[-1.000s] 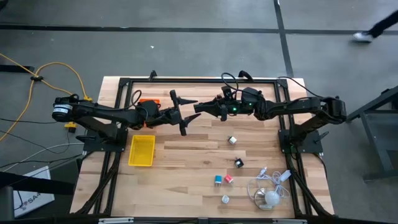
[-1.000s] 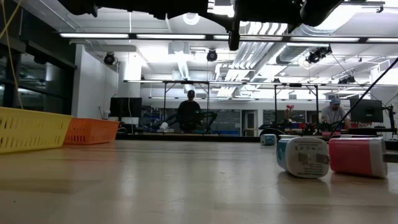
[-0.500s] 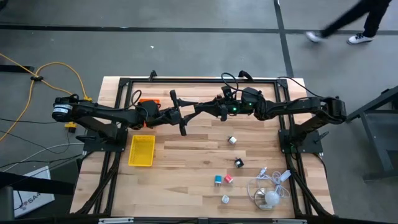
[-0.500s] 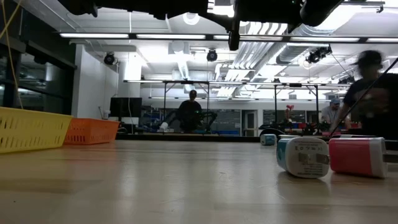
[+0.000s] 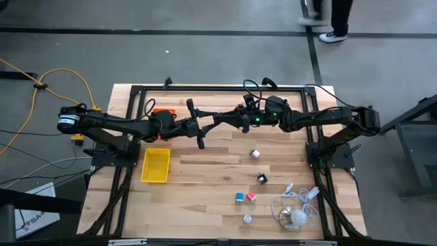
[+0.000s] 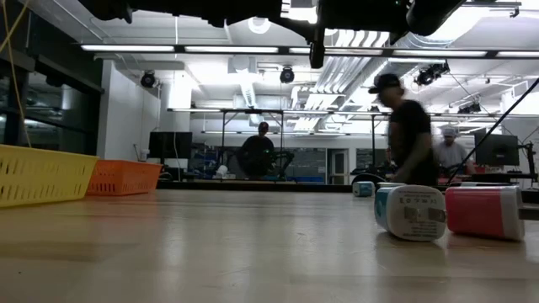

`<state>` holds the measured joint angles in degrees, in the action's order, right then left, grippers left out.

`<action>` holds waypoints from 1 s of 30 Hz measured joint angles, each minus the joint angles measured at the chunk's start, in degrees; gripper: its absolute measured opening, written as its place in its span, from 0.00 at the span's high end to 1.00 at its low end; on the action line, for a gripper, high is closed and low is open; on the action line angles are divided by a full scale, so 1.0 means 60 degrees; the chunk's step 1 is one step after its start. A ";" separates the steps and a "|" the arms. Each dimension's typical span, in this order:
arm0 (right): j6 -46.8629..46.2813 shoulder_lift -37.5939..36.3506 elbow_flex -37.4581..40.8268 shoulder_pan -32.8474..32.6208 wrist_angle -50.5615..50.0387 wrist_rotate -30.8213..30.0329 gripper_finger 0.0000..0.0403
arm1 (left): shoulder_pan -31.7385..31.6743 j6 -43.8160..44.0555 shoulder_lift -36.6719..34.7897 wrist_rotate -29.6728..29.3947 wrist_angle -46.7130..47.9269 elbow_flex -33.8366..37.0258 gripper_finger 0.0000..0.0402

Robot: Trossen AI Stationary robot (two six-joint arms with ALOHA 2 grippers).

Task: Pick & Place Office items
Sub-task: Put the top black charger adapter into the yellow basket

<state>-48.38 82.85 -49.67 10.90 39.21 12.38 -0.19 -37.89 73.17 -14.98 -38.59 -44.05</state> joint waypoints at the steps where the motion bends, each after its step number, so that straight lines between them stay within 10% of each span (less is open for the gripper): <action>1: 0.0000 0.0000 0.0000 0.0000 0.0000 0.0000 0.65 | 0.0000 0.0002 0.0000 -0.0002 0.0004 0.0000 0.61; 30: 0.0348 0.0000 -0.0004 0.0000 -0.0169 0.0468 0.44 | 0.0007 0.0037 0.0000 -0.0344 0.0082 0.0000 0.62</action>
<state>-46.29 82.85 -49.69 10.90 38.19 15.19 -0.15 -37.67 73.17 -17.05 -38.09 -44.05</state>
